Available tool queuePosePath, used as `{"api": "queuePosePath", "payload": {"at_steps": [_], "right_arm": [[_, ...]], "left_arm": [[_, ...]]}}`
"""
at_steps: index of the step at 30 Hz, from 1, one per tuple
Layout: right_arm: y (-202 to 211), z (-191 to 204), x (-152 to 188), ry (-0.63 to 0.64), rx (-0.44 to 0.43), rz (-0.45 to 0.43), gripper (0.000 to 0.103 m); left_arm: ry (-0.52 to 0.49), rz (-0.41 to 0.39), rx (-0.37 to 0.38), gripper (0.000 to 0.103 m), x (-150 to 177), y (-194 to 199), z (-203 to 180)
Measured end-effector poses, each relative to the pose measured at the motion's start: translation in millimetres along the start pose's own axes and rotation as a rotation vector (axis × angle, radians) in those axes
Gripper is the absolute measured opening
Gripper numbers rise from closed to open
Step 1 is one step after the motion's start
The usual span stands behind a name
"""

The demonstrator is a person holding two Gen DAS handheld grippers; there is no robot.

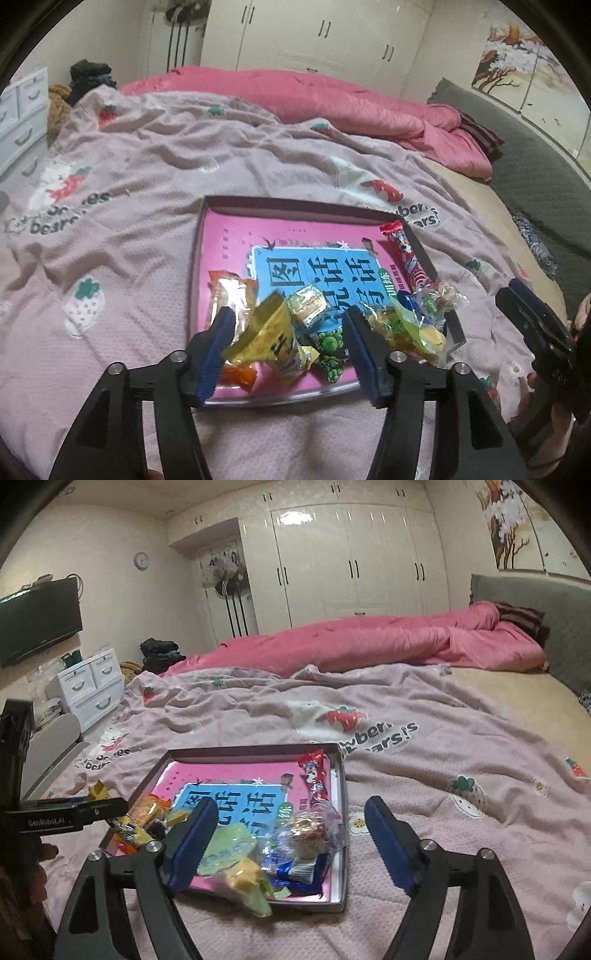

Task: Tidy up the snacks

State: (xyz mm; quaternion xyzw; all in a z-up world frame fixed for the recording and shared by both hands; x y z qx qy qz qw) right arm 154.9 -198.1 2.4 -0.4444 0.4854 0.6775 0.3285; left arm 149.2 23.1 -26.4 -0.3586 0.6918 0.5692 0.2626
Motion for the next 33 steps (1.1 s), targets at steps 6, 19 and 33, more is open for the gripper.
{"api": "queuePosePath", "payload": {"at_steps": [6,19,33], "right_arm": [[14,22,3,0.027,-0.026,0.005,0.088],[50,46,15,0.056,-0.048,0.024,0.097],[72,64,44,0.099,-0.019,0.138,0.101]], "left_arm": [[-0.025,-0.013,-0.024,0.072,3,23,-1],[0.003,-0.081,-0.042,0.075,3,77,8],[-0.021,0.046,-0.050,0.076,66,96,-11]]}}
Point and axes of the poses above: each gripper's, at about its wrist camera, not at the fingertips, and y roughly against the way its jaws point, z to its left, x to its underside, the point moved 4 cm from there along -y, roughly the way its jaws point, and after that the axes turned 11 degrees about -z, right-handed, at the moved point
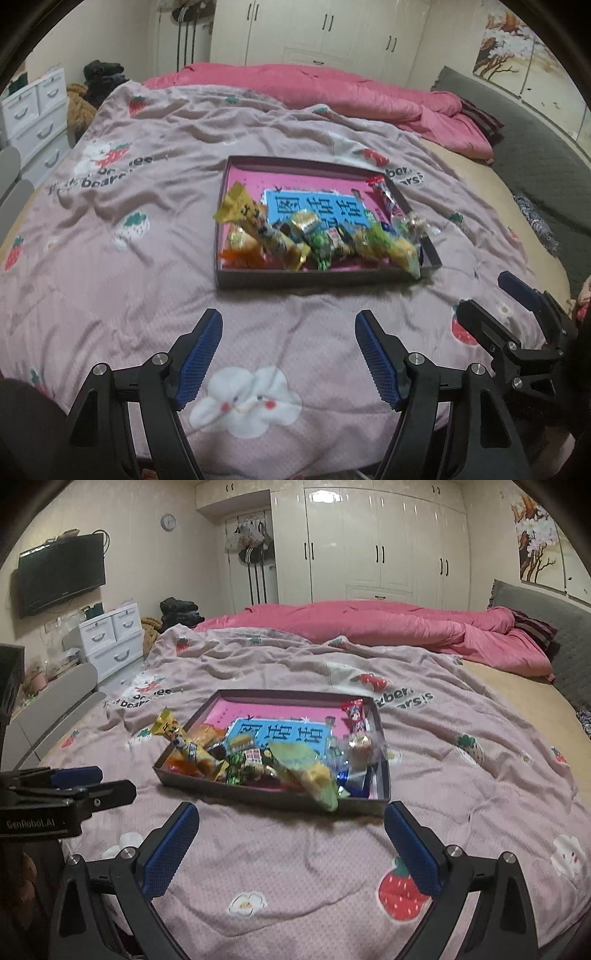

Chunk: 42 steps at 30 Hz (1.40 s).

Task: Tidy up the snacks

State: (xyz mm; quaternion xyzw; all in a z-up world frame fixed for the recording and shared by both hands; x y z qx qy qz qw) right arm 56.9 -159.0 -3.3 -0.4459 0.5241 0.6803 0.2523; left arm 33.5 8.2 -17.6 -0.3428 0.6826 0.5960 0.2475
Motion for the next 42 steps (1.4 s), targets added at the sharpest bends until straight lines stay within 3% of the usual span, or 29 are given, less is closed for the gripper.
{"api": "queuePosePath", "payload": {"at_steps": [42], "right_arm": [[-2.3,-6.7,8.5,-0.026,-0.016,0.025,0.101]], "left_arm": [[-0.028,-0.003,-0.026,0.076,0.5,1.3,0.2]]}}
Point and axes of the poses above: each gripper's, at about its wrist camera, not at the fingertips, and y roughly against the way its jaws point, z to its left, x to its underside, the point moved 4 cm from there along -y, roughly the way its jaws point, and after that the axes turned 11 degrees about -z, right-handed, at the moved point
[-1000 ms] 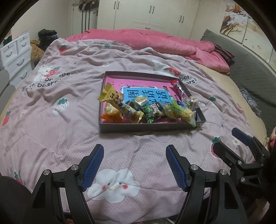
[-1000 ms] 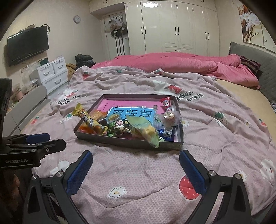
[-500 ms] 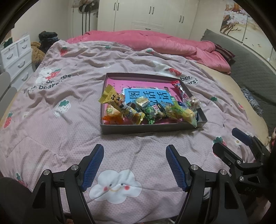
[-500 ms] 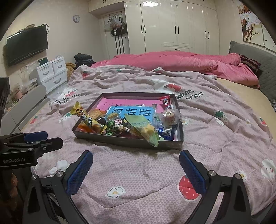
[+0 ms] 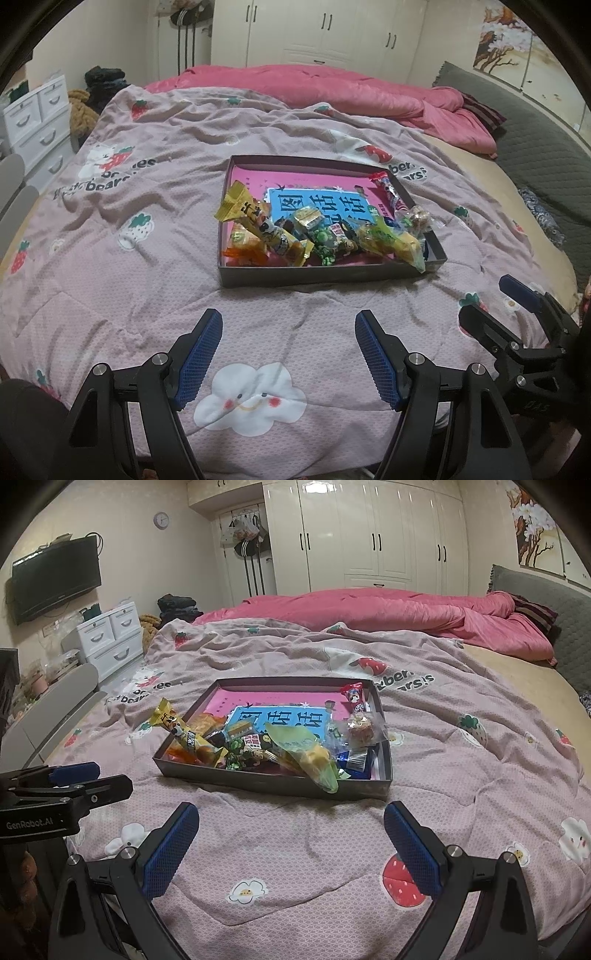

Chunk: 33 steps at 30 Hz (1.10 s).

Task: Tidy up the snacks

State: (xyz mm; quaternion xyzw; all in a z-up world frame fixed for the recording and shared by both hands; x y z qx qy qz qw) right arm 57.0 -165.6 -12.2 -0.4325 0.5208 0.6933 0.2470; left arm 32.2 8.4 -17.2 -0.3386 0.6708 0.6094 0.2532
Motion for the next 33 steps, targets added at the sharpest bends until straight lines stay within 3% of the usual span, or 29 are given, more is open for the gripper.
{"api": "queuePosePath", "payload": {"at_steps": [33], "right_arm": [[-2.4,-1.4,1.2,-0.002,0.005,0.004,0.101]], "left_arm": [[-0.025,0.011,-0.044,0.076,1.3,-4.0,1.7]]}}
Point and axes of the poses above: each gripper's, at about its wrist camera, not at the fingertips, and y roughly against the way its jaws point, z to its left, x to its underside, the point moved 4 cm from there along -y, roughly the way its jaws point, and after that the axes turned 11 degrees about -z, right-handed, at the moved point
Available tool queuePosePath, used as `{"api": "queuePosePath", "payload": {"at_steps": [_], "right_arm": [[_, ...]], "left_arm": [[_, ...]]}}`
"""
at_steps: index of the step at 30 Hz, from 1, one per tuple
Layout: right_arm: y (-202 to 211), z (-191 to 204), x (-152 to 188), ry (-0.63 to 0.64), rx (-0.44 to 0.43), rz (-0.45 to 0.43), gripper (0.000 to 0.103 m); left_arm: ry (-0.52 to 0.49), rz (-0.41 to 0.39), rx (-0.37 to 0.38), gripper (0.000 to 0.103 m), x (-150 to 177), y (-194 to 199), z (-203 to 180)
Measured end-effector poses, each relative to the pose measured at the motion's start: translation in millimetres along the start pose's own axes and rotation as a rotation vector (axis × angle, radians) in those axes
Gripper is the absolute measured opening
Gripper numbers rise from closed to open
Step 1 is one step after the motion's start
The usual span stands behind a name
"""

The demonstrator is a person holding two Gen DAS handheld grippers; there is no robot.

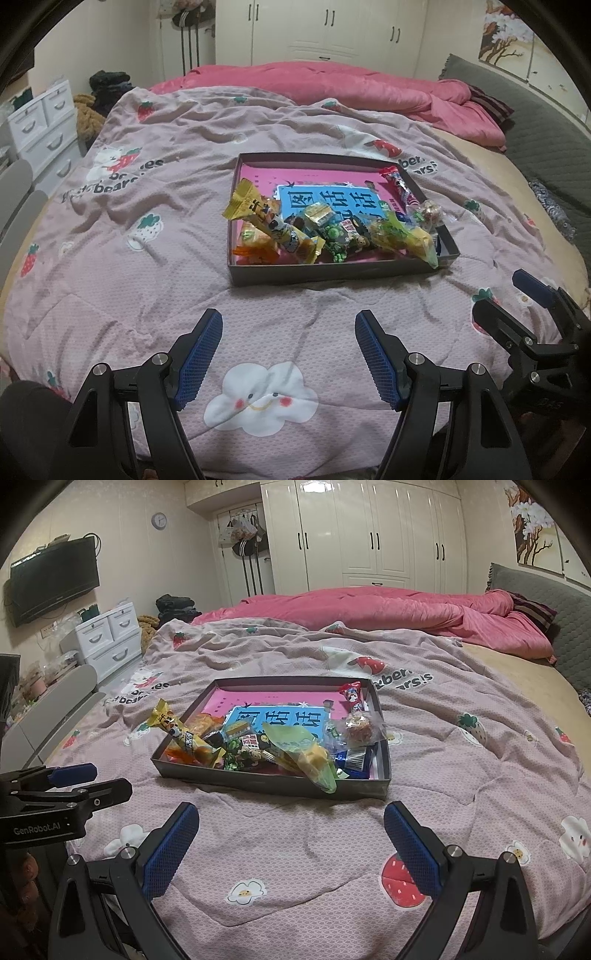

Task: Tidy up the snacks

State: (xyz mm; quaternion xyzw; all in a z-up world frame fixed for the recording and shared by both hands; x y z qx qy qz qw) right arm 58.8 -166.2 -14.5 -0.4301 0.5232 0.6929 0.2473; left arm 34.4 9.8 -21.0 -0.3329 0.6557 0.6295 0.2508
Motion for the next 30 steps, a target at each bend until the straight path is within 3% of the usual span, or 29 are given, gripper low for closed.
{"api": "queuePosePath", "payload": {"at_steps": [24,28,30], "right_arm": [[-9,-10,2,-0.022,0.029,0.019,0.101],[-14,-28,-3,-0.021,0.076,0.001,0.101],[-16,-37,-6,-0.029,0.092,-0.008,0.101]], "left_arm": [[-0.004,0.008,0.024,0.076,2,-8,-2],[0.055,-0.024,0.005,0.077,-13,-16,26],[0.071,-0.058,-0.043,0.079,-25,-19,46]]}}
Point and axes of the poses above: each gripper's, at about its wrist camera, not at the fingertips, and y roughly against the way its jaws point, z to its left, x to its underside, the point moved 4 cm from there along -y, roughly the way its jaws point, and after that the axes turned 11 degrees about -z, right-handed, at the moved point
